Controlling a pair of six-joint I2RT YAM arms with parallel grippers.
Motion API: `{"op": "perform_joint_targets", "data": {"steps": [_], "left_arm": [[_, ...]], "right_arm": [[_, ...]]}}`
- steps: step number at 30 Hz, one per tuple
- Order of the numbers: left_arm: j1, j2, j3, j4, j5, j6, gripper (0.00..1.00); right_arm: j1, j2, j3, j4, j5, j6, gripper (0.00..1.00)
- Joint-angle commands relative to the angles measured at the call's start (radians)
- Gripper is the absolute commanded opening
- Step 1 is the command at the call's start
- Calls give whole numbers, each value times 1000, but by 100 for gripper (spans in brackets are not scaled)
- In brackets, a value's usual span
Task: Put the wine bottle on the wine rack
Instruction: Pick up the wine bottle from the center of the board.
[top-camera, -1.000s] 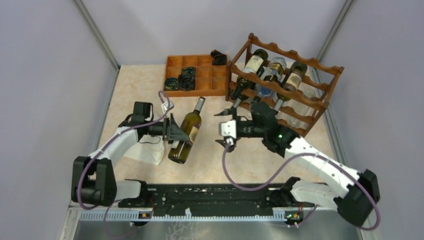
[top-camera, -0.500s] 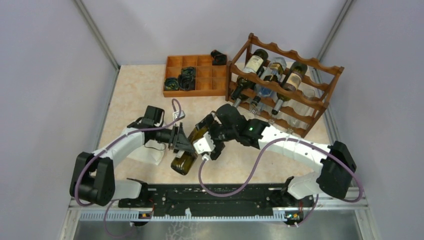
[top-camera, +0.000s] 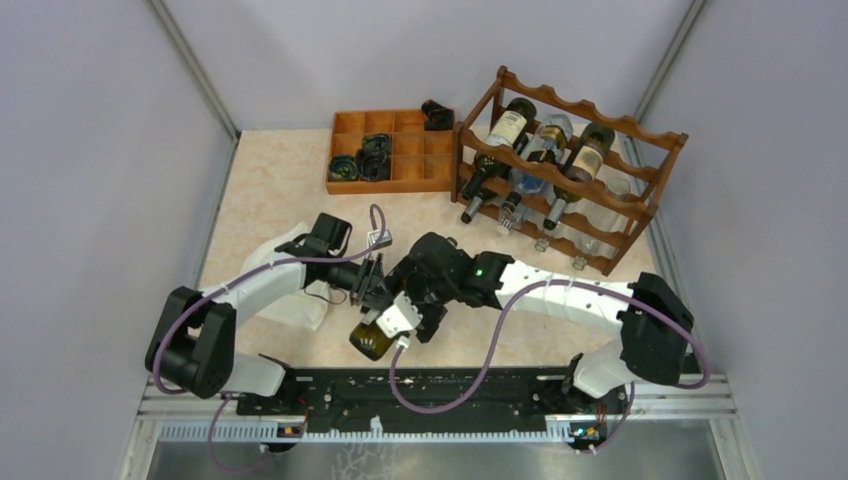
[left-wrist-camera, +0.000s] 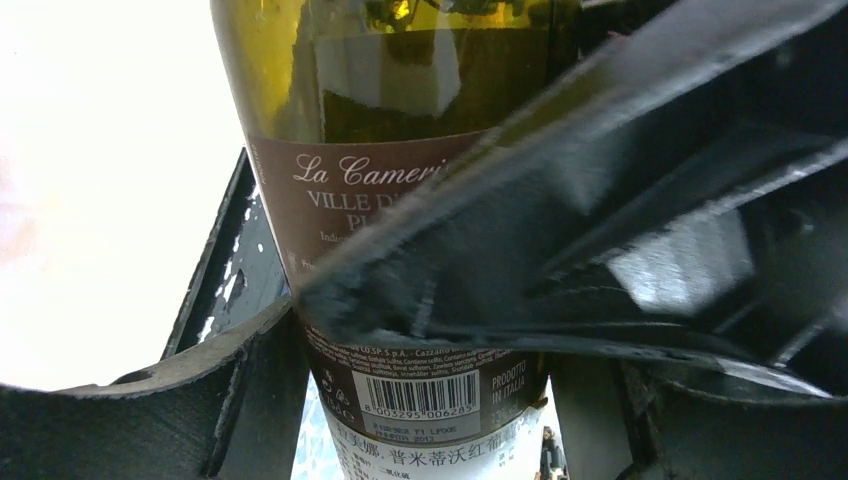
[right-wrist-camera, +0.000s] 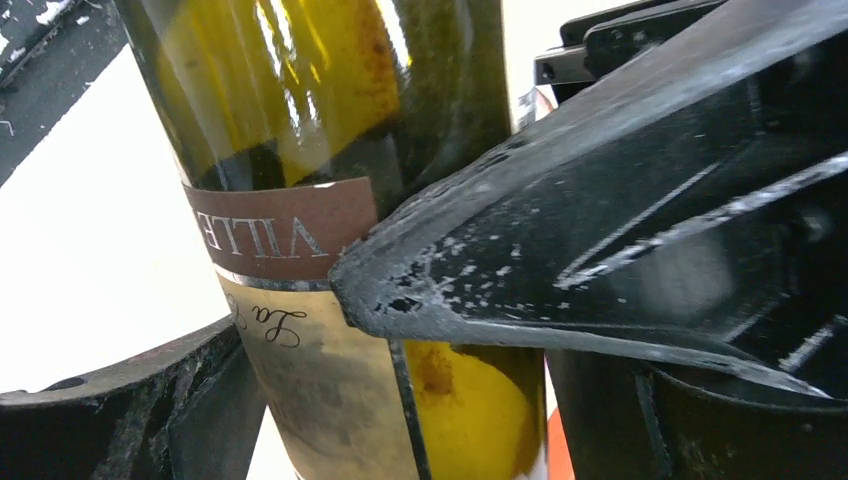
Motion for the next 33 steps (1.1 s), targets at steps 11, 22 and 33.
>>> {"op": "perform_joint_targets", "data": {"steps": [11, 22, 33], "left_arm": [[-26, -49, 63, 66, 25, -52, 32], [-22, -59, 74, 103, -76, -96, 95], [106, -189, 167, -52, -323, 10, 99]], "right_arm": [[30, -72, -43, 68, 39, 16, 62], [32, -206, -157, 174, 51, 163, 0], [29, -330, -281, 289, 95, 385, 0]]}}
